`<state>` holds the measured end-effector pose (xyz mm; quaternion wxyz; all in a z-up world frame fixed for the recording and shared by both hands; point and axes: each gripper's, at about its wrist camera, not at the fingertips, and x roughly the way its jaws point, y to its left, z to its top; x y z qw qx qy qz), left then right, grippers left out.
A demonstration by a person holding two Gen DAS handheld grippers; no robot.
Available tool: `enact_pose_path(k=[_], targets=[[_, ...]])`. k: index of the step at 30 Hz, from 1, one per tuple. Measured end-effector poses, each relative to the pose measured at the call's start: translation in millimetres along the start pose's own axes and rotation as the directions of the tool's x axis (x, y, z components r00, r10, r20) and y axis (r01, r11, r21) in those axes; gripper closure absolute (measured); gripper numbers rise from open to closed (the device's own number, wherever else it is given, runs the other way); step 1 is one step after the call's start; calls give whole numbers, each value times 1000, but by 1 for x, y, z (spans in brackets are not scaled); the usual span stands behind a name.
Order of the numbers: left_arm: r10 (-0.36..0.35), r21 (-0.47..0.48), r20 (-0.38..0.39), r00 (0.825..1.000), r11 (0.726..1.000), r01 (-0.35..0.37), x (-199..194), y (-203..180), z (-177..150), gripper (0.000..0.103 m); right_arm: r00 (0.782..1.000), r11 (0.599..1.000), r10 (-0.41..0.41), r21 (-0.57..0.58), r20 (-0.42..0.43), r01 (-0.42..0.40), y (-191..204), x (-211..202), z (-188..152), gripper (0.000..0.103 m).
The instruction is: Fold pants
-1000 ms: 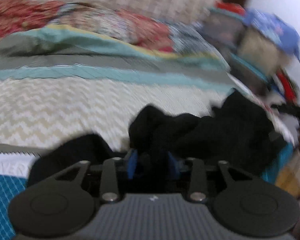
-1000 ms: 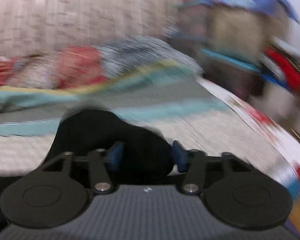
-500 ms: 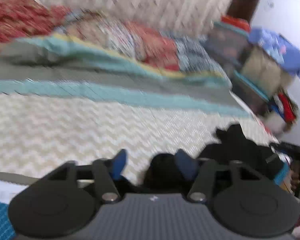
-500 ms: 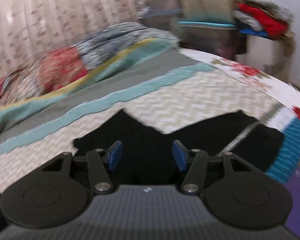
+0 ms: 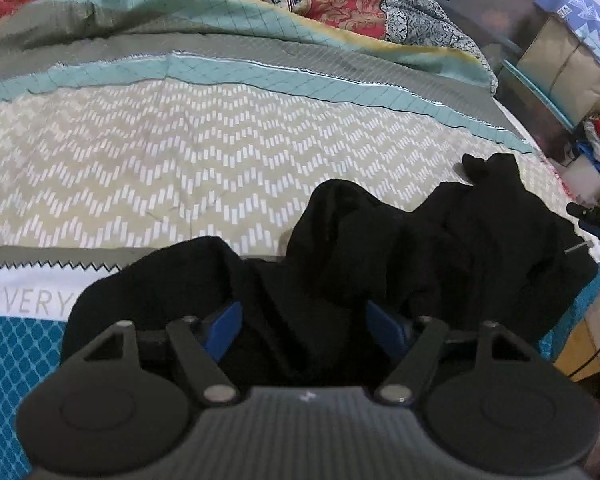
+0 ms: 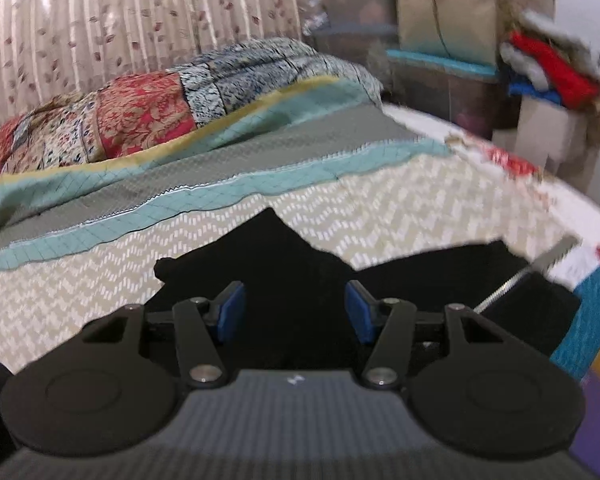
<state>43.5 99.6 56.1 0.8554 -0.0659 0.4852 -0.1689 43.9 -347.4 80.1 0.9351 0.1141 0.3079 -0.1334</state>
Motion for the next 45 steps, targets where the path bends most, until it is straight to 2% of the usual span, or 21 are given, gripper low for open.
enact_pose_path(k=[2, 4, 6, 7, 8, 10, 14, 16, 17, 25, 27, 29, 31, 35, 39, 41, 42, 43, 44, 45], targets=[[17, 33, 3, 1000, 999, -18, -1, -7, 2, 54, 1000, 1000, 9, 21, -6, -9, 2, -2, -2, 45], [69, 84, 7, 998, 994, -69, -4, -15, 5, 57, 1000, 1000, 4, 8, 0, -4, 4, -5, -4, 45], [122, 107, 30, 992, 986, -125, -9, -20, 5, 53, 1000, 1000, -3, -7, 10, 3, 4, -8, -4, 45], [152, 109, 48, 987, 982, -157, -13, -22, 4, 43, 1000, 1000, -6, -8, 14, 6, 3, -10, -4, 45], [183, 111, 70, 981, 975, -190, -16, -23, 4, 39, 1000, 1000, -8, -4, 15, 8, 1, -10, -4, 45], [198, 139, 125, 972, 967, -215, -23, -26, 1, 39, 1000, 1000, -9, 15, 10, 9, -4, -11, -4, 45], [145, 204, 124, 982, 964, -168, -21, -33, -1, 43, 1000, 999, -11, 46, -4, 11, -9, -8, -6, 45], [140, 222, 95, 986, 962, -158, -15, -35, -2, 52, 1000, 999, -11, 50, -6, 11, -10, -8, -8, 45], [134, 216, 77, 988, 965, -148, -12, -34, -1, 52, 1000, 999, -10, 50, -6, 10, -10, -9, -8, 45], [39, 61, -6, 999, 997, -39, -3, -9, 1, 52, 1000, 996, -20, 82, -17, 21, -17, -5, -10, 45], [1, 13, -14, 1000, 1000, -1, -2, -4, 3, 57, 1000, 996, -19, 92, -20, 21, -18, -5, -11, 45], [-23, -4, -21, 1000, 1000, 23, -1, -4, 6, 67, 1000, 995, -22, 92, -22, 24, -19, -4, -11, 45], [-11, 18, -15, 1000, 1000, 11, -3, -11, 6, 67, 999, 995, -23, 94, -22, 25, -19, -4, -11, 45], [96, 130, 28, 995, 987, -98, -7, -30, -1, 64, 999, 996, -27, 89, -18, 29, -19, -6, -11, 45], [101, 155, -14, 995, 983, -97, -3, -35, -7, 61, 999, 995, -28, 98, -20, 30, -22, -5, -11, 45], [101, 132, -48, 994, 987, -94, 1, -31, -8, 59, 999, 994, -26, 103, -22, 28, -22, -5, -11, 45], [85, 108, -62, 994, 991, -78, 3, -28, -8, 61, 999, 994, -25, 102, -21, 27, -22, -5, -11, 45], [72, 86, -67, 995, 994, -66, 4, -24, -8, 70, 999, 995, -25, 100, -20, 27, -22, -5, -12, 45], [60, 68, -65, 996, 996, -55, 4, -22, -7, 85, 999, 995, -25, 98, -20, 27, -22, -5, -12, 45], [53, 44, -52, 997, 998, -51, 4, -20, -4, 85, 999, 995, -26, 98, -20, 28, -22, -5, -12, 45]])
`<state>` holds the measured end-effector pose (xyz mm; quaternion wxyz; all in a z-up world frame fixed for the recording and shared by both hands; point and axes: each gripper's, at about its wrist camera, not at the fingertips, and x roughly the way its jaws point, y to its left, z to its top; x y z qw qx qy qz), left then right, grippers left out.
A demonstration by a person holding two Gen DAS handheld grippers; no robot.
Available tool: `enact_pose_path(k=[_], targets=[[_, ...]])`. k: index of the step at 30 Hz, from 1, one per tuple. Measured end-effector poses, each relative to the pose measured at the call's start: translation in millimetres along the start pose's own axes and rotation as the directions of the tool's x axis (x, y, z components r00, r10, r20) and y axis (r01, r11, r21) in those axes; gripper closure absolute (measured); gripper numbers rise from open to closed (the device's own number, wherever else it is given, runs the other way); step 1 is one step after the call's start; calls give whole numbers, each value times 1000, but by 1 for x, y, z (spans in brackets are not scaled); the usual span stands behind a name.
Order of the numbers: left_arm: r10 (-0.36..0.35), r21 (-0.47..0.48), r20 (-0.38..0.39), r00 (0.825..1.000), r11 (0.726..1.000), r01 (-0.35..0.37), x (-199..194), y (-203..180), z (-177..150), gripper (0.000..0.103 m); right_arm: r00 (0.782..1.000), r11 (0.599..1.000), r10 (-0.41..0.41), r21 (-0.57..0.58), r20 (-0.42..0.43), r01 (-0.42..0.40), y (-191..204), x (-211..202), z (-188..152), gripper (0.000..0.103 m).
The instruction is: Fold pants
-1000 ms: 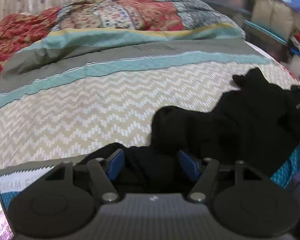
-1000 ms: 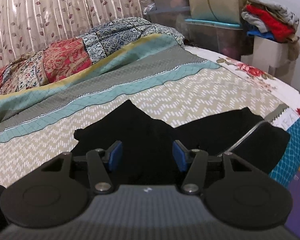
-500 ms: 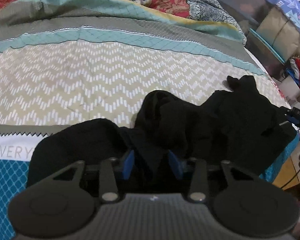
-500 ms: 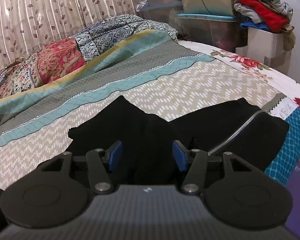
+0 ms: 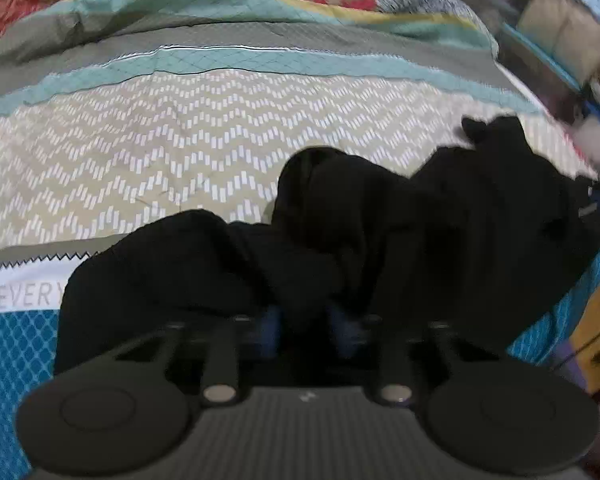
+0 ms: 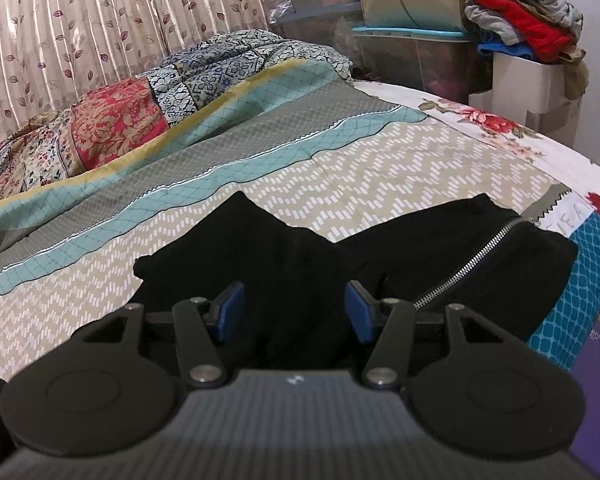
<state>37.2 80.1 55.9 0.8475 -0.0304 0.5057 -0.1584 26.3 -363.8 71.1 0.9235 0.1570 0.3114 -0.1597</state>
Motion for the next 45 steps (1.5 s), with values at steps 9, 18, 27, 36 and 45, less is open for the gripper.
enact_pose_path(k=[9, 18, 27, 36, 45], targets=[[42, -237, 314, 949, 971, 35, -64, 61, 66, 92, 997, 1000, -18, -13, 70, 19, -5, 2, 30, 45], [268, -627, 323, 908, 779, -7, -56, 179, 39, 94, 995, 1000, -15, 21, 96, 13, -12, 36, 71, 45], [246, -622, 289, 925, 783, -14, -43, 179, 20, 94, 978, 942, 162, -274, -128, -192, 86, 104, 95, 45], [232, -592, 332, 914, 806, 10, -56, 174, 24, 94, 869, 796, 7, -523, -494, -304, 166, 169, 36, 79], [226, -556, 339, 913, 831, 1, -38, 174, 52, 94, 992, 988, -12, 152, 128, -8, 42, 114, 187, 79]])
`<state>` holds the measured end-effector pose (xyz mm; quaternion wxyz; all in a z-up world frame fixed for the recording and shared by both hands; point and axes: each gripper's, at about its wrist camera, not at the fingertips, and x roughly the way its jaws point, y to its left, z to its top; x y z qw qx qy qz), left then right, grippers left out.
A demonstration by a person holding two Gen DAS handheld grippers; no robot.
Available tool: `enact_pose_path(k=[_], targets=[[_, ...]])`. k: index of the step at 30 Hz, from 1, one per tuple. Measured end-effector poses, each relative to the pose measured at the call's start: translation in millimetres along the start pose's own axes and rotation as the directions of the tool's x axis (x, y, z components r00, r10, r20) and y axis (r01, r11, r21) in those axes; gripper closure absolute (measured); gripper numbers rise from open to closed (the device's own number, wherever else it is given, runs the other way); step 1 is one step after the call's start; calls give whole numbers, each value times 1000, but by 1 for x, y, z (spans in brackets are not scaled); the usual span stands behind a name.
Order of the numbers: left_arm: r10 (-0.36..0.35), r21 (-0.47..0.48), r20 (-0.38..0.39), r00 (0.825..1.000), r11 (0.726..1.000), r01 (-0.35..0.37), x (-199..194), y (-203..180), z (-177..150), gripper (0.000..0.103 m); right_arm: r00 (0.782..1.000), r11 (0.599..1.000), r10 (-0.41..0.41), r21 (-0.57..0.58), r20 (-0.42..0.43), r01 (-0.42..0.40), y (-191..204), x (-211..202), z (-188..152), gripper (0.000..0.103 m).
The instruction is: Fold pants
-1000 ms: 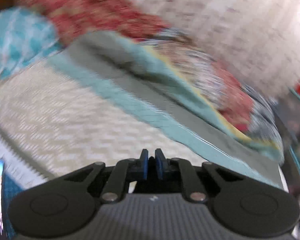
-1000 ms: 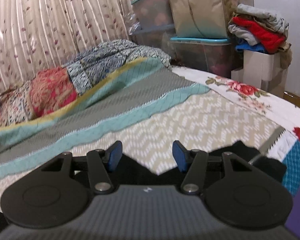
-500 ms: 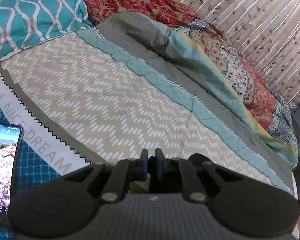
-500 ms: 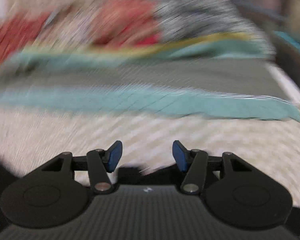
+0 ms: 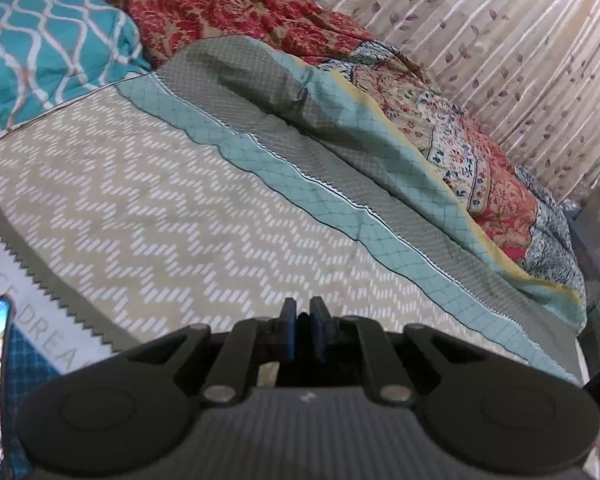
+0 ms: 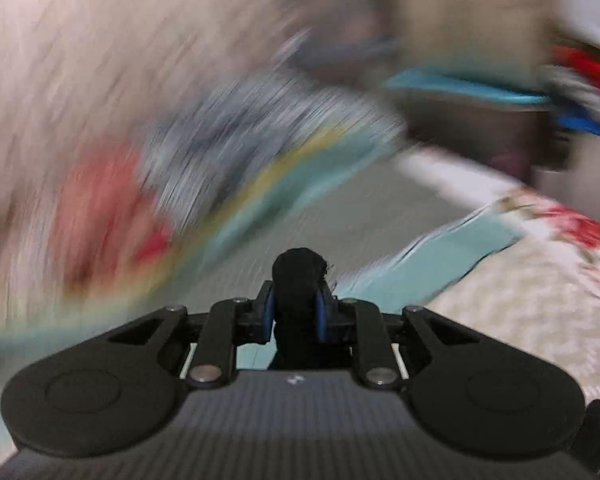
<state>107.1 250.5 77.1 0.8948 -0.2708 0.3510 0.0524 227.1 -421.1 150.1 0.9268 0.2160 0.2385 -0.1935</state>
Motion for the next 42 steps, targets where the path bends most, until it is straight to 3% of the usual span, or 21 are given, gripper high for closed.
enact_pose_path(k=[2, 4, 5, 6, 9, 12, 14, 17, 21, 23, 25, 26, 27, 28, 29, 31, 32, 34, 36, 39, 42], targets=[[17, 22, -3, 1000, 1000, -17, 9, -7, 0, 92, 993, 987, -112, 120, 49, 105, -27, 3, 19, 64], [33, 44, 7, 999, 998, -33, 12, -12, -2, 91, 975, 970, -216, 122, 55, 209, -44, 11, 20, 39], [43, 60, 21, 999, 997, -45, 11, -14, -3, 90, 958, 955, -281, 110, 51, 274, -52, 12, 15, 35], [57, 79, 39, 998, 995, -60, 8, -16, -4, 87, 949, 946, -313, 102, 36, 308, -61, 10, 10, 36], [85, 110, 79, 993, 990, -93, -1, -17, -2, 75, 950, 942, -312, 126, -19, 311, -82, 8, -7, 36], [62, 153, 115, 991, 985, -80, -13, -21, 3, 64, 969, 964, -232, 113, -82, 240, -89, 2, -23, 36], [33, 204, 128, 991, 977, -59, -19, -28, 7, 33, 975, 978, -187, 67, -116, 196, -80, -1, -33, 36], [-40, 315, 101, 994, 949, 6, -15, -49, 7, 0, 977, 990, -135, 29, -162, 142, -70, 4, -41, 36], [-82, 539, 18, 996, 840, 60, 15, -80, -5, 0, 974, 991, -124, 30, -188, 132, -70, 13, -43, 36], [-107, 594, -61, 992, 795, 122, 30, -89, -15, 0, 974, 990, -130, 30, -184, 138, -71, 16, -39, 36], [-125, 663, -92, 988, 732, 155, 38, -97, -31, 1, 973, 987, -150, 32, -177, 158, -74, 16, -37, 36], [-130, 702, -97, 987, 694, 161, 41, -102, -41, 14, 971, 984, -164, 36, -172, 173, -77, 18, -34, 36], [-126, 742, -121, 985, 647, 174, 44, -107, -52, 34, 970, 981, -177, 44, -169, 187, -82, 21, -31, 36], [-98, 775, -151, 984, 606, 179, 49, -113, -64, 84, 967, 977, -192, 58, -170, 204, -86, 25, -26, 36], [-51, 791, -156, 987, 591, 155, 56, -116, -71, 90, 964, 973, -199, 78, -176, 215, -91, 28, -24, 36], [-28, 773, -112, 993, 626, 105, 58, -113, -73, 91, 960, 966, -196, 129, -199, 223, -101, 37, -21, 36], [-46, 741, -89, 995, 665, 97, 55, -109, -67, 91, 958, 962, -194, 149, -210, 227, -104, 40, -21, 36], [-89, 631, -35, 995, 771, 91, 41, -97, -47, 91, 959, 960, -191, 162, -211, 227, -105, 44, -22, 36], [-122, 528, 20, 992, 844, 93, 26, -86, -32, 91, 966, 973, -161, 133, -201, 190, -99, 48, -22, 36], [-81, 450, 95, 992, 892, 30, 12, -75, -26, 91, 969, 982, -130, 108, -211, 155, -88, 60, -22, 36], [-63, 378, 106, 992, 926, 19, 8, -62, -19, 91, 965, 986, -122, 86, -232, 145, -74, 76, -26, 36]])
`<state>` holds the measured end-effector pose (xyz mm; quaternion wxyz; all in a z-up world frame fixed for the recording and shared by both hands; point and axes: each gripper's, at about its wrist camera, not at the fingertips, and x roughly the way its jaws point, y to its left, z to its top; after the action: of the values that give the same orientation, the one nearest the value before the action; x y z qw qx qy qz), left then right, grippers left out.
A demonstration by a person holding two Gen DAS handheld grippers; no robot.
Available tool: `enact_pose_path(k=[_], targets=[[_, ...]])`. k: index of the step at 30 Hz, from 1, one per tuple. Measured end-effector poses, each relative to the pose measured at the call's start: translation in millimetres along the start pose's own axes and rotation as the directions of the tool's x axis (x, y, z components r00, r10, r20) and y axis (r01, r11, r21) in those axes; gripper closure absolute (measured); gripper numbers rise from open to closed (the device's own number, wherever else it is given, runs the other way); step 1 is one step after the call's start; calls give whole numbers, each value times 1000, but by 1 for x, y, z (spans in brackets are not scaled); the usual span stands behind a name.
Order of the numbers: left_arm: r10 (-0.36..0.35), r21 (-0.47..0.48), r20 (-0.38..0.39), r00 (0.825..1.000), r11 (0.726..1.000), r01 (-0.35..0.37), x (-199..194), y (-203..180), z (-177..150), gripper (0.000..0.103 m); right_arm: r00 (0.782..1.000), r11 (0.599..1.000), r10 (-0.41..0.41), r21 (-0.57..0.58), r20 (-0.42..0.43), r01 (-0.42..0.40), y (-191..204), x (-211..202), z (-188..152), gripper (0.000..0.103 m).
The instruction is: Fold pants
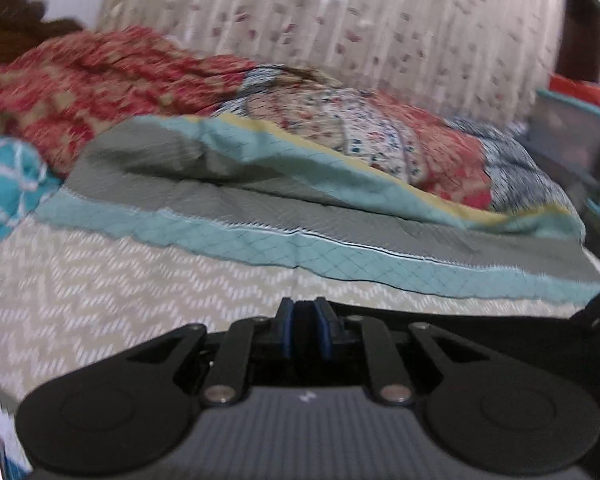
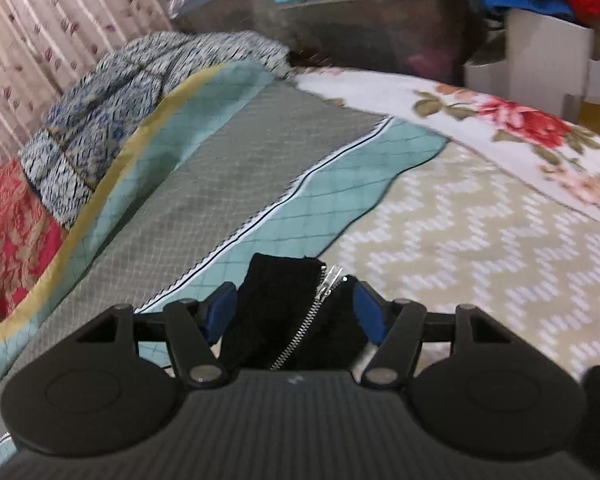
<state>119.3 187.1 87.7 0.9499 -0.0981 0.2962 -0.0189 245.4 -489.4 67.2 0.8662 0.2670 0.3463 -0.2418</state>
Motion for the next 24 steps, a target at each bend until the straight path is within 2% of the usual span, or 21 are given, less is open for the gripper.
enact_pose_path(k=[4, 8, 12, 13, 14, 15, 16, 18, 19, 21, 22, 23, 24], targets=[[20, -26, -40, 999, 999, -21, 1, 4, -2, 91, 1000, 1000, 2, -9, 7, -2, 12, 15, -1, 36], [25, -35, -41, 999, 999, -26, 4, 5, -2, 91, 1000, 998, -5, -65, 6, 5, 23, 31, 3, 36], [28, -36, -38, 999, 999, -29, 5, 3, 0, 91, 997, 997, -23, -76, -71, 18, 30, 56, 4, 36], [29, -34, -36, 999, 999, -31, 5, 2, 0, 91, 995, 996, -36, -86, -90, 28, 32, 63, 2, 41], [32, -33, -33, 999, 999, -33, 6, 2, 1, 91, 993, 991, -64, -121, -99, 52, 36, 70, -2, 83], [33, -36, -30, 999, 999, -34, 7, 2, 2, 91, 988, 985, -104, -149, -116, 87, 39, 76, -4, 88], [32, -45, -28, 999, 998, -33, 8, 3, 4, 91, 987, 986, -111, -135, -118, 95, 40, 76, -5, 89], [22, -76, -21, 1000, 997, -24, 12, 7, 11, 91, 997, 998, -53, -40, -48, 51, 36, 62, 5, 89], [23, -90, -16, 1000, 996, -25, 16, 8, 16, 91, 1000, 1000, -2, 11, 7, 2, 35, 51, 12, 89], [42, -122, -1, 999, 992, -42, 29, 10, 24, 90, 992, 995, 77, 63, 97, -83, 37, 36, 27, 80], [67, -127, 6, 998, 990, -65, 38, 9, 27, 90, 990, 993, 87, 67, 114, -95, 40, 35, 32, 52], [95, -120, -1, 995, 988, -94, 50, 9, 27, 85, 990, 994, 82, 60, 112, -89, 43, 35, 37, 18], [128, -117, -31, 991, 985, -131, 62, 9, 26, 82, 993, 997, 67, 36, 98, -70, 46, 36, 40, 19]])
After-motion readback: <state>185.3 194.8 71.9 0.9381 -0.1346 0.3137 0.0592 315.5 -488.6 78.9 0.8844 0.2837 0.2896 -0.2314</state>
